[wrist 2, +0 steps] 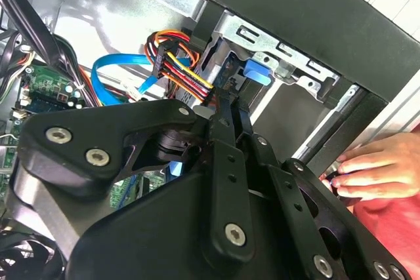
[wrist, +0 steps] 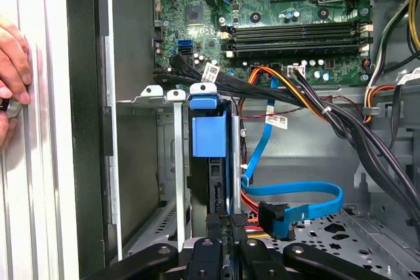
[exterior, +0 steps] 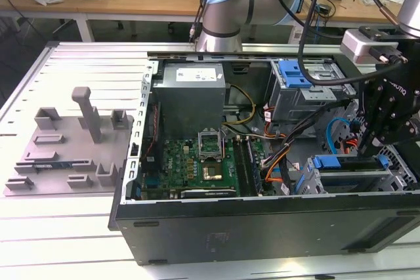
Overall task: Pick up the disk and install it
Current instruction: 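Insert the first disk wire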
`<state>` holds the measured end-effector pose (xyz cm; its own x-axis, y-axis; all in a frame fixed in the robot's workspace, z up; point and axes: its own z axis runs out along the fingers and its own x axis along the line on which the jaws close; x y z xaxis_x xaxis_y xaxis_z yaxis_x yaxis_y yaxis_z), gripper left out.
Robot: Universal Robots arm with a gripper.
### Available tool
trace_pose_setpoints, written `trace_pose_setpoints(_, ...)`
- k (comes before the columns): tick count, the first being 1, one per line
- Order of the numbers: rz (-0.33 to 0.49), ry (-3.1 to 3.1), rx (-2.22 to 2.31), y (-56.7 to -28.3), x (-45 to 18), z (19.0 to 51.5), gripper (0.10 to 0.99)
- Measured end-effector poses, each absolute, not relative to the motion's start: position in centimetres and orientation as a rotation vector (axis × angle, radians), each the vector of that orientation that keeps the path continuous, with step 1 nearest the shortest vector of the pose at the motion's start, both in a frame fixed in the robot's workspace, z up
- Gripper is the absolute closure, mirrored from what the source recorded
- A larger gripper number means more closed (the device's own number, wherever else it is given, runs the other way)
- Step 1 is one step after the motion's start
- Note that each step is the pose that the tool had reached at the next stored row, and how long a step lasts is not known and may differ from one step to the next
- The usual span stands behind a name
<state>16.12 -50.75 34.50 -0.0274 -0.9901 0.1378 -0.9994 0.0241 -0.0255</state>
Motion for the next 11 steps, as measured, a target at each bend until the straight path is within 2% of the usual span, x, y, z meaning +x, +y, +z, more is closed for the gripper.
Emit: trace_pose_setpoints(11,0.176,-2.188,2.132,-50.75,16.12,34.25,0.922)
